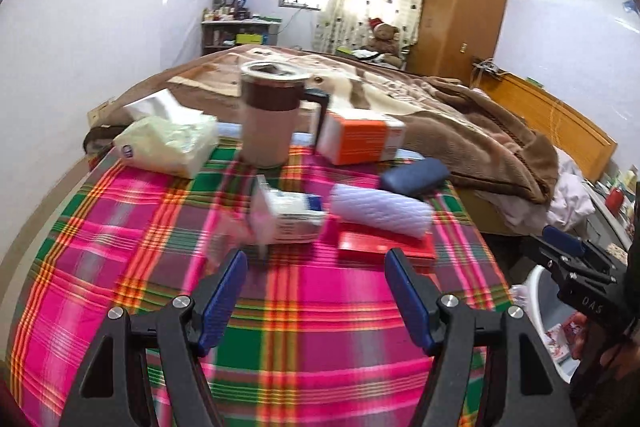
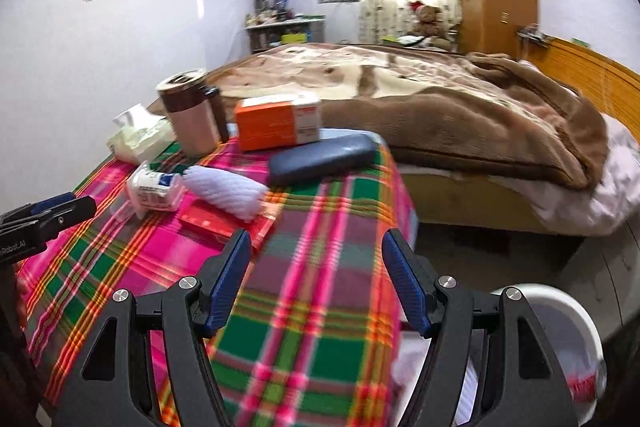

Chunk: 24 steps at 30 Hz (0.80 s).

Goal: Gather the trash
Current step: 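Move both tools from the bin back to the table, then grasp the white foam sleeve with the right gripper while the left grasps the clear plastic cup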

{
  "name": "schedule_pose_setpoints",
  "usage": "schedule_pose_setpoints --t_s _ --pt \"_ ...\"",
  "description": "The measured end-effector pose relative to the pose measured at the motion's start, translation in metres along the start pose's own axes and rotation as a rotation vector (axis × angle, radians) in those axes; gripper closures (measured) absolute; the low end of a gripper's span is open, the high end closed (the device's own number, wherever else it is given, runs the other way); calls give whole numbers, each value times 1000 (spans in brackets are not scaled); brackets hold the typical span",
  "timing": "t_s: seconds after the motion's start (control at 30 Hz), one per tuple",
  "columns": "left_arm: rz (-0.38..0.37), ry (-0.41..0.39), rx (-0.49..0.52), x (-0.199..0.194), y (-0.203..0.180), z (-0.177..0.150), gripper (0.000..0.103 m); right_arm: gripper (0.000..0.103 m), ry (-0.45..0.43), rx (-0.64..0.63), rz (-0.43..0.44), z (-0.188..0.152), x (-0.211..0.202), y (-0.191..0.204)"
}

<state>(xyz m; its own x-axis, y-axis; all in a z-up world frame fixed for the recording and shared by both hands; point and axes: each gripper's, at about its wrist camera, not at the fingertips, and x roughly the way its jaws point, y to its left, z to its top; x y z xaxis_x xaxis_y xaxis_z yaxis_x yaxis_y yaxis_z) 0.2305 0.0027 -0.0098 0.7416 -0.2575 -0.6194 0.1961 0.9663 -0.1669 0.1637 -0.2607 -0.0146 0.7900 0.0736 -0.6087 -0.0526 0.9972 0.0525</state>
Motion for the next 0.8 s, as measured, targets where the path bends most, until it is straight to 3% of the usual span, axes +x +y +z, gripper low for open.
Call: schedule_pose_setpoints --t_s 0.17,0.33,0.47,0.8 --pt "18 23 -2 16 31 5 32 33 -28 -53 82 14 22 16" --pt "28 48 -4 33 50 9 32 28 11 -125 142 26 48 30" --pt "-1 58 -7 45 59 12 32 28 32 -173 152 36 64 38" --pt "43 143 35 80 71 12 32 28 114 -294 203 41 98 63"
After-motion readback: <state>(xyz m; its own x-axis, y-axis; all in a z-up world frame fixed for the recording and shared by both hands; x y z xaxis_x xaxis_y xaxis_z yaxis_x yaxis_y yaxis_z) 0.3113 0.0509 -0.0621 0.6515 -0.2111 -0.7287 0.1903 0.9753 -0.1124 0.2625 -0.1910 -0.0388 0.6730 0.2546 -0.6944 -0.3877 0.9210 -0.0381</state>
